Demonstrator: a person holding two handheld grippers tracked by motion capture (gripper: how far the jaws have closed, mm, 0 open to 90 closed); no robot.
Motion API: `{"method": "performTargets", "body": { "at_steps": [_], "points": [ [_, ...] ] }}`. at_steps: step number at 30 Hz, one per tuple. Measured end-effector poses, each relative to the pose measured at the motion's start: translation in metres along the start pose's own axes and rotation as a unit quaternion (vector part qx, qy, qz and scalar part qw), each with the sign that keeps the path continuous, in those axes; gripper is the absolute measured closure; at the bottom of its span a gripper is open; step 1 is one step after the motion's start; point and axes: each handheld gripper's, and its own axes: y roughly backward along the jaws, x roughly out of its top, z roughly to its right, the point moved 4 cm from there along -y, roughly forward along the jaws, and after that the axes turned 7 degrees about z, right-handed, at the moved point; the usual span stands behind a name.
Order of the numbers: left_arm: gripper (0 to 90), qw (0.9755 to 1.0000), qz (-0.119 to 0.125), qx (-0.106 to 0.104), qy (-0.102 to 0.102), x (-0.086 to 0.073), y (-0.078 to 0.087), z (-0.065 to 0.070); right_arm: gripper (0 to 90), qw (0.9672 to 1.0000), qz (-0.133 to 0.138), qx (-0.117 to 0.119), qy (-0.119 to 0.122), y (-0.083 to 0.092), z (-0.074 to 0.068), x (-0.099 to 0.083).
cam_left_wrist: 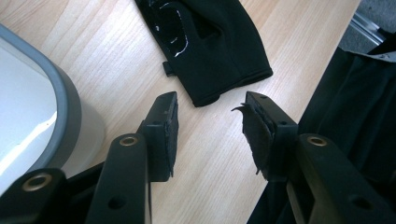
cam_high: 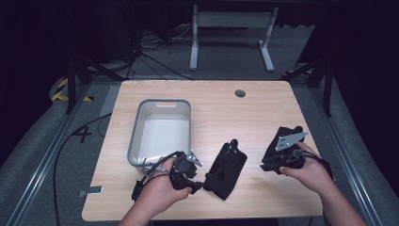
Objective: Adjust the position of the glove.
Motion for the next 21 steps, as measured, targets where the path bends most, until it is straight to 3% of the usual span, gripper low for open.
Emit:
{"method": "performTargets", "body": {
  "at_steps": [4,5,6,7,12,16,21],
  "points": [
    [56.5,0.9999,0.009,-0.008,0.0,0.003,-0.001,0.003,71.4,1.0,0.008,0.001,0.003,-0.001,0.002,0.004],
    [56.4,0.9999,0.005,0.001,-0.011,0.005,-0.001,0.006,71.3,1.0,0.008,0.002,0.0,-0.001,0.002,0.005],
    [56.1,0.9999,0.005,0.001,-0.011,0.005,-0.001,0.006,71.0,0.9999,0.01,0.004,-0.001,-0.002,0.003,0.006],
    [55.7,0.9997,0.008,-0.002,-0.023,0.007,-0.003,0.009,70.8,0.9999,0.012,0.004,0.001,-0.002,0.004,0.008],
    [57.3,0.9993,0.001,-0.006,-0.037,0.008,-0.011,0.012,70.3,0.9996,0.028,0.01,-0.002,-0.005,0.007,0.019],
    [59.4,0.9997,0.003,-0.013,-0.021,0.008,-0.015,0.013,70.3,0.9993,0.037,0.01,-0.002,-0.012,0.011,0.027],
    [59.0,0.9995,-0.021,-0.015,-0.019,0.006,-0.027,0.011,70.6,0.9995,0.029,0.011,0.0,-0.025,0.015,0.034]
  ]
}}
